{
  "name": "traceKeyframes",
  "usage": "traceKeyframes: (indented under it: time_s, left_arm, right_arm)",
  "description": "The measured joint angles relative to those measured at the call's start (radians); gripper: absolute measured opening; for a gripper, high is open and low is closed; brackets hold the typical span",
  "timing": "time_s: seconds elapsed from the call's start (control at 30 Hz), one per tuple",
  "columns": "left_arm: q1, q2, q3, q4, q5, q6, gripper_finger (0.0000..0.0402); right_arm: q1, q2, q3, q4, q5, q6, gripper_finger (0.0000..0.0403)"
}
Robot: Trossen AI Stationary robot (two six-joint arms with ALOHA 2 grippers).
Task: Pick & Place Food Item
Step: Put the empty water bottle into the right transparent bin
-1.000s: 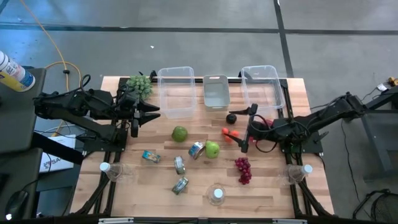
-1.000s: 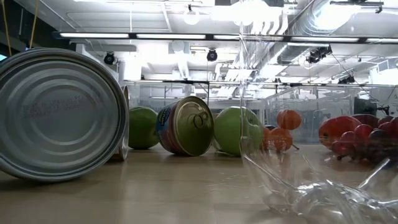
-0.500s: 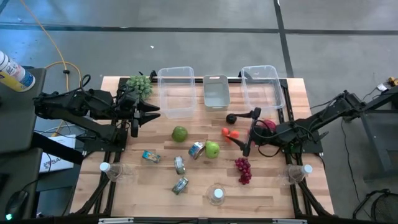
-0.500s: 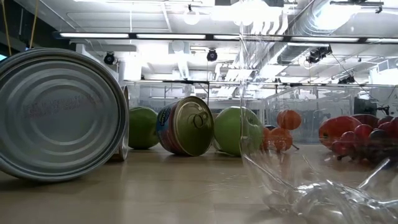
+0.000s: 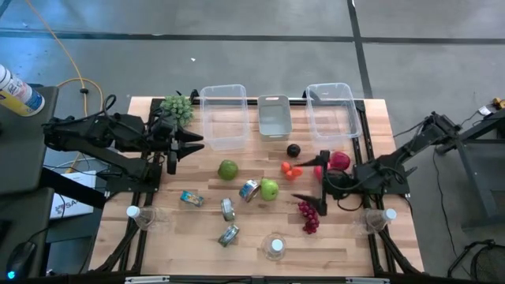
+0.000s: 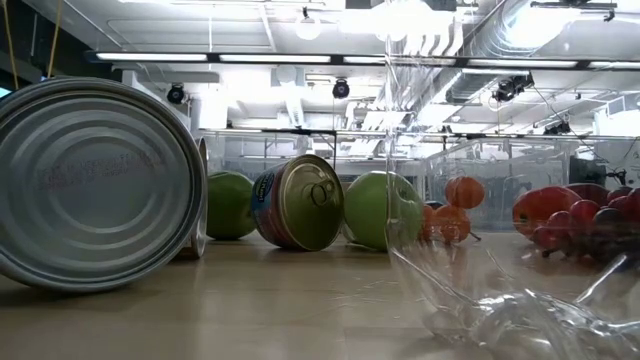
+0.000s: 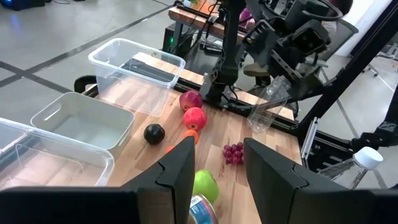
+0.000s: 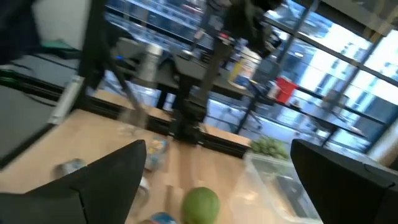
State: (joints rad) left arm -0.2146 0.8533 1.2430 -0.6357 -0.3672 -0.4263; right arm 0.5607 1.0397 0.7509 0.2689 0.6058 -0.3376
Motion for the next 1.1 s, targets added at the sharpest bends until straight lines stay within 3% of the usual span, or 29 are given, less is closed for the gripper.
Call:
traceKeyframes:
  time_s: [0.37, 0.73, 0.87, 1.1]
  left_arm:
    - [0.000, 0.013, 0.000, 0.003, 0.000, 0.000, 0.0131]
    - [0.029, 0.014, 0.000, 0.082, 0.000, 0.006, 0.0131]
    - [0.029, 0.014, 0.000, 0.074, 0.002, 0.006, 0.0131]
    - [0.003, 0.014, 0.000, 0.071, 0.033, -0.016, 0.0131]
  right_arm:
    - [0.046, 0.000, 0.000, -0.007, -0.198, 0.240, 0.0374]
    - [0.028, 0.000, 0.000, -0.006, -0.165, 0.339, 0.0368]
    - [0.028, 0.000, 0.000, 0.004, -0.206, 0.418, 0.0370]
    - [0.028, 0.000, 0.000, 0.024, -0.240, 0.415, 0.0371]
